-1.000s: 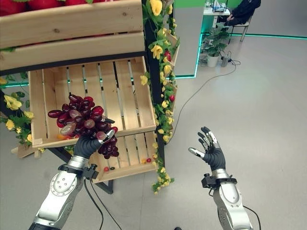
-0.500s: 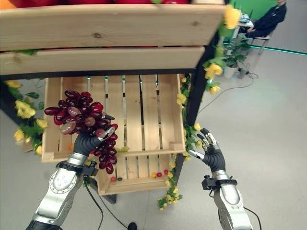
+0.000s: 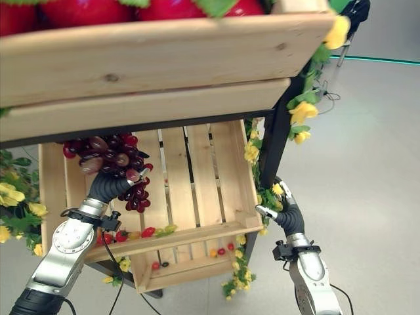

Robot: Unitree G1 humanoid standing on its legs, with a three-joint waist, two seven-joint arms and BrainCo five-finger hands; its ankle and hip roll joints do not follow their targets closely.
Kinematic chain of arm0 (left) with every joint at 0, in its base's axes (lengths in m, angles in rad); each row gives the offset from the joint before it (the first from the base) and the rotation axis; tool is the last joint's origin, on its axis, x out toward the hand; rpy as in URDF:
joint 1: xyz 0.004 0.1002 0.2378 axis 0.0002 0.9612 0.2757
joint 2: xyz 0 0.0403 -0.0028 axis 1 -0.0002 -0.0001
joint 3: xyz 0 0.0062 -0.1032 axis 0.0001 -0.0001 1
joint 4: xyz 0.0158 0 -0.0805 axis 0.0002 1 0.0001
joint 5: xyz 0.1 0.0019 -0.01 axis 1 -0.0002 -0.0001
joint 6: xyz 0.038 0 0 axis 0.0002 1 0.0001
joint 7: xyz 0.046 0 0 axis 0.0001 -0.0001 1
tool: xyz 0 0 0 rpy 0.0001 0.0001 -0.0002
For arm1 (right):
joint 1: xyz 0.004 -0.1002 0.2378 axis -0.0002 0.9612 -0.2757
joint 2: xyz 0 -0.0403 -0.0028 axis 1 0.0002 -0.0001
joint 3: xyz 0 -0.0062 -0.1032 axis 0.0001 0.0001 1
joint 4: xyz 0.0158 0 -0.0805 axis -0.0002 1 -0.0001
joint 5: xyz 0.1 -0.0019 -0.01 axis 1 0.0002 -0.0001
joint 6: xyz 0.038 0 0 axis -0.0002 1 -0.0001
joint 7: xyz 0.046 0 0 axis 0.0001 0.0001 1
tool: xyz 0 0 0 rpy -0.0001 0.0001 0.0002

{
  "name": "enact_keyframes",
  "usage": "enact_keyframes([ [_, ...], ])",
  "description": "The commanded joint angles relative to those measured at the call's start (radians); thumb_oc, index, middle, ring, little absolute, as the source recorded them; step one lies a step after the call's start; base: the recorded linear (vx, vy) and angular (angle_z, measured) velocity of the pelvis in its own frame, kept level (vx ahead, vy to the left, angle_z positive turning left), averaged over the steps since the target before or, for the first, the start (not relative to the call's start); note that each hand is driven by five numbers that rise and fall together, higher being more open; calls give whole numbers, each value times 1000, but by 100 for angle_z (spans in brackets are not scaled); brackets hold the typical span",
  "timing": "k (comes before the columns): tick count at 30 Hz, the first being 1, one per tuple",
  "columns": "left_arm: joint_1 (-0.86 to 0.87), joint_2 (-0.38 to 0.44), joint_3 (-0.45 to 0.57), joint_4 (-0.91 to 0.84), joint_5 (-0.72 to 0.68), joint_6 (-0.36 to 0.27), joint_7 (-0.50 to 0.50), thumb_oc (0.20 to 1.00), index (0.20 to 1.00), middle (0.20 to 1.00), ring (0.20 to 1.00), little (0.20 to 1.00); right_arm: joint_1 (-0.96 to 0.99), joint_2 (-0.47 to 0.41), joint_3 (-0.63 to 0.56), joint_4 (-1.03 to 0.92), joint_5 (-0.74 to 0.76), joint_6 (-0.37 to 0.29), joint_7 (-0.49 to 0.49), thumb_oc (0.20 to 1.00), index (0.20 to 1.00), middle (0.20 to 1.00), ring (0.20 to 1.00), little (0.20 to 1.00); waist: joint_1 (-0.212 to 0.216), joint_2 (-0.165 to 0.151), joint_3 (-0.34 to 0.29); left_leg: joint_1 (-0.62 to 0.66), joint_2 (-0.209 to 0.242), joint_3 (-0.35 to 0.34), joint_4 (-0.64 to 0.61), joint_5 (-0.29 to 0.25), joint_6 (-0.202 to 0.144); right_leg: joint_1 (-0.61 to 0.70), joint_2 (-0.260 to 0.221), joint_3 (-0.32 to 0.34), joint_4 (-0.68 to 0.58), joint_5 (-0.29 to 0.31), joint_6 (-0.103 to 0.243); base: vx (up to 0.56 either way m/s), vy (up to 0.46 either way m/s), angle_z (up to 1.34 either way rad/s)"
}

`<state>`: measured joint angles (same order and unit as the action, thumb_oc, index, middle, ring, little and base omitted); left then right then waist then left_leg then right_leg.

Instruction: Pick up the fruits from the basket on one side to the basket on the other side

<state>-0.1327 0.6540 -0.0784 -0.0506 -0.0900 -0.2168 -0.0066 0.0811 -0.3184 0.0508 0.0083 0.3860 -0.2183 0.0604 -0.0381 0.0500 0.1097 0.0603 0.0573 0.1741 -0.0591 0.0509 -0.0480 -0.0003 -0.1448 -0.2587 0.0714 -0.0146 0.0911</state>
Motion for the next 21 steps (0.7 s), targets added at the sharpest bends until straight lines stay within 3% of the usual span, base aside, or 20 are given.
enact_keyframes([
  [1,-199,115,-27,68,75,13,-34,200,200,200,200,200,-30,-18,-18,-17,23,-12,11,1000,1000,1000,1000,1000,-16,-38,-47,-9,-22,4,36,-39,0,79,13,-27,-64,4,54,95,-57,-4],
  [8,-321,234,-221,161,140,81,-211,200,200,200,200,200,-5,-21,-28,-10,26,7,24,1000,1000,1000,1000,1000,-24,-32,-51,7,-19,1,10,-31,-11,113,20,-48,-105,4,60,25,-24,3],
  [11,-322,241,-262,161,137,91,-248,200,200,200,200,200,-2,-17,-29,-15,28,10,28,1000,1000,1000,1000,1000,-24,-30,-51,7,-21,2,10,-33,-11,114,20,-48,-111,4,63,0,0,0],
  [12,-326,250,-281,158,139,97,-277,548,548,548,548,548,-1,-16,-32,-12,30,13,28,1000,1000,1000,1000,1000,-23,-29,-52,6,-21,1,12,-34,-11,115,20,-46,-112,5,63,0,0,0],
  [14,-333,260,-307,157,140,110,-310,1000,1000,1000,1000,1000,-1,-14,-30,-10,26,14,31,1000,1000,1000,1000,1000,-22,-27,-52,7,-21,3,11,-37,-10,116,18,-45,-112,6,66,16,1,4],
  [21,-364,272,-342,145,170,119,-333,1000,1000,1000,1000,1000,-3,-14,-30,-9,18,20,32,1000,1000,1000,1000,1000,-16,-26,-48,7,-25,1,14,-44,-7,117,13,-44,-110,5,70,0,0,0],
])
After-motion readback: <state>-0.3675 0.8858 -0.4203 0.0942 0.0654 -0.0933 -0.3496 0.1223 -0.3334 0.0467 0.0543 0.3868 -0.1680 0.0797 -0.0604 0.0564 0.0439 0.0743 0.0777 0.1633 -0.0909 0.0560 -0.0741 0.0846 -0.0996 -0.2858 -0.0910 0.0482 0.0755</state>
